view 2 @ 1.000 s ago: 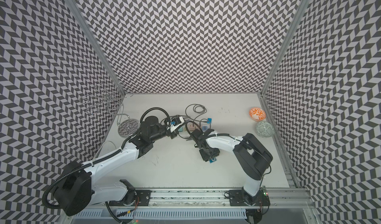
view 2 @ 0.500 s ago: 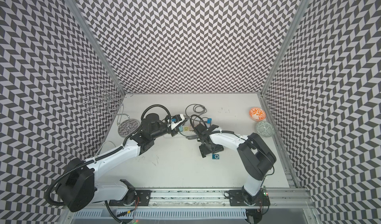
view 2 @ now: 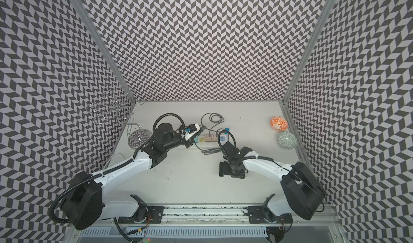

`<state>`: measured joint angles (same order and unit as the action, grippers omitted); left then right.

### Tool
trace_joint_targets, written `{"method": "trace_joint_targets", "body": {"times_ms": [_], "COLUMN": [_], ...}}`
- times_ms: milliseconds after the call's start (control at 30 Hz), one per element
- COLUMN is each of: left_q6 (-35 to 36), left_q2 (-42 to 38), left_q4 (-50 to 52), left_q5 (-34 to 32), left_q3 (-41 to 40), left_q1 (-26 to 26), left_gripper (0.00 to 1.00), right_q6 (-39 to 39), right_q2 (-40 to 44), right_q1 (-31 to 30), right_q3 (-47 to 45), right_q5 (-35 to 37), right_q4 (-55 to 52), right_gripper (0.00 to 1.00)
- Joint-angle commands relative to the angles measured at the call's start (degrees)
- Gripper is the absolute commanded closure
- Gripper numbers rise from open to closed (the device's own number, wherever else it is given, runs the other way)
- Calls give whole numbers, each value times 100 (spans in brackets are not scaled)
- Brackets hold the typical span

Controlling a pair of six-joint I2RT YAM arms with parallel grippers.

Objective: Charge mp3
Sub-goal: Move the mp3 player to the center of the board, then adjust the mp3 player at the center of the board.

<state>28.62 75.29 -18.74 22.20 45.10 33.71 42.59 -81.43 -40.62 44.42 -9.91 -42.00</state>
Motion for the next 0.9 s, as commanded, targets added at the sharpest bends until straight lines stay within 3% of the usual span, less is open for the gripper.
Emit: {"method": "trace_joint_targets", "body": {"times_ms": [0,333,567,867], "left_q6": [-32,15,30,12], "left_q2": [-161,-202,-172,-69], "left_q4": [-19,29,89,71], "left_q5": [67,-48,-100,-50], "left_q3": [27,8,27,52], "left_q1": [-14,-21,-16,-23], "left_gripper": [98,98,98,98], "right_q6": [234,-538,-956,-1071], "right_q2": [55,-360,-622,-75], "right_q1": [141,432,423,273], "right_q3": [-87,282,464,-102], "right_q5": [-167,433,421,856], "right_q4": [535,490,586,385], "right_gripper": [12,11,11,16]}}
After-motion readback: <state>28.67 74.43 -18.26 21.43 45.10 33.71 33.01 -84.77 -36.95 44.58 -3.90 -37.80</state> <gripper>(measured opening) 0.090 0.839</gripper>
